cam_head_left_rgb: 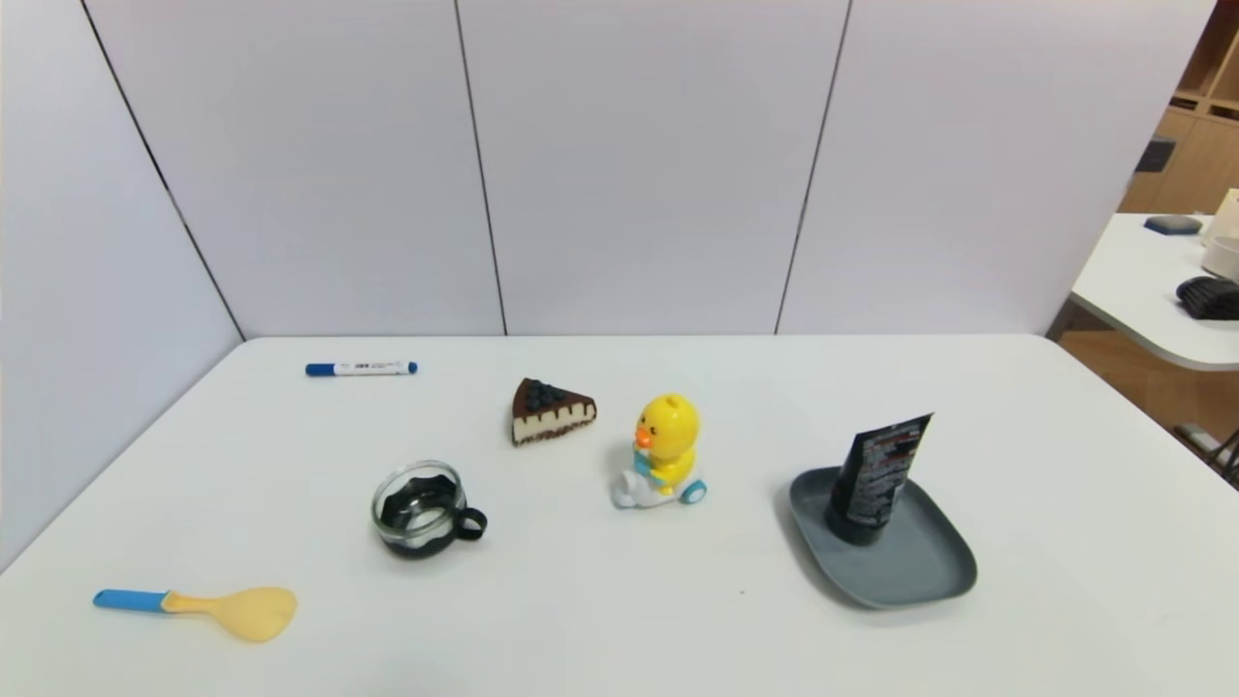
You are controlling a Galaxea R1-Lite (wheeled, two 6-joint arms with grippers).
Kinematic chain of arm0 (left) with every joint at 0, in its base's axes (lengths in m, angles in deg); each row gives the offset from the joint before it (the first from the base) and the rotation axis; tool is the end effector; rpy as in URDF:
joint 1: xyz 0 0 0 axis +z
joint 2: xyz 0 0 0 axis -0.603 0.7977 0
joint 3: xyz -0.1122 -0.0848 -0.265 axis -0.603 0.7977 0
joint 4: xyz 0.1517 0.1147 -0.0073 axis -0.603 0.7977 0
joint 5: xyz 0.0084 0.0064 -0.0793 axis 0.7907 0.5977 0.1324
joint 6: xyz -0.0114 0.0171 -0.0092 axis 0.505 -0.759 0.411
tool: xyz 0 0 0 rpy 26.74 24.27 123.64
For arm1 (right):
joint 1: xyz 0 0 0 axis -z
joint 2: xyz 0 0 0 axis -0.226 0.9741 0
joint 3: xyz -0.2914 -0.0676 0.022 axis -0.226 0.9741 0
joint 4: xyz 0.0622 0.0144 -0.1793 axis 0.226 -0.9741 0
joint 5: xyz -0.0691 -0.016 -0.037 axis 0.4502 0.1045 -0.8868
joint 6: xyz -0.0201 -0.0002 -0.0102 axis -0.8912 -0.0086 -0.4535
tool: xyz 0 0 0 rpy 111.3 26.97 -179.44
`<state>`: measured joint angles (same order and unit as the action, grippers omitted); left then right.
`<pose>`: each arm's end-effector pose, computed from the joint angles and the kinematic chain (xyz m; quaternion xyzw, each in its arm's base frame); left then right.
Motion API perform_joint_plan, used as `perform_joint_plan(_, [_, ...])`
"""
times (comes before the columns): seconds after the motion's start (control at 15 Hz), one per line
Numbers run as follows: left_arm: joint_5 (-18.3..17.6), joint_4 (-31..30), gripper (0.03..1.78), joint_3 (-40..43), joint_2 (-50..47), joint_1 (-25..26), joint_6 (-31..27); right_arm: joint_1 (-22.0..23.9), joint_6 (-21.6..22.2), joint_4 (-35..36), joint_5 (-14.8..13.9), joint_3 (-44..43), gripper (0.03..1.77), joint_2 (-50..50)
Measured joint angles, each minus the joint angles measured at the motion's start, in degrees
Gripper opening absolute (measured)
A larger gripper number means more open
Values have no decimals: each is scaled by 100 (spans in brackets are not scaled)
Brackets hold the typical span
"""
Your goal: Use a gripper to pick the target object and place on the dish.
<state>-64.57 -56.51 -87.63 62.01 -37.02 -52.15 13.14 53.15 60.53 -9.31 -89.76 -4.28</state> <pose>-0.0229 0.0005 0.0750 -0.0241 0.0021 0.0088 0.9997 -0.0231 0.0008 0.0797 -0.0858 -0.0195 0.0135 0.9960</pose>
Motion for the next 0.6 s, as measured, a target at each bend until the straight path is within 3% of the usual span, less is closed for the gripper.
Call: perform_joint_plan(0.6, [-1, -1, 169, 0, 0, 0, 0, 0, 879, -191, -74, 16, 170, 0])
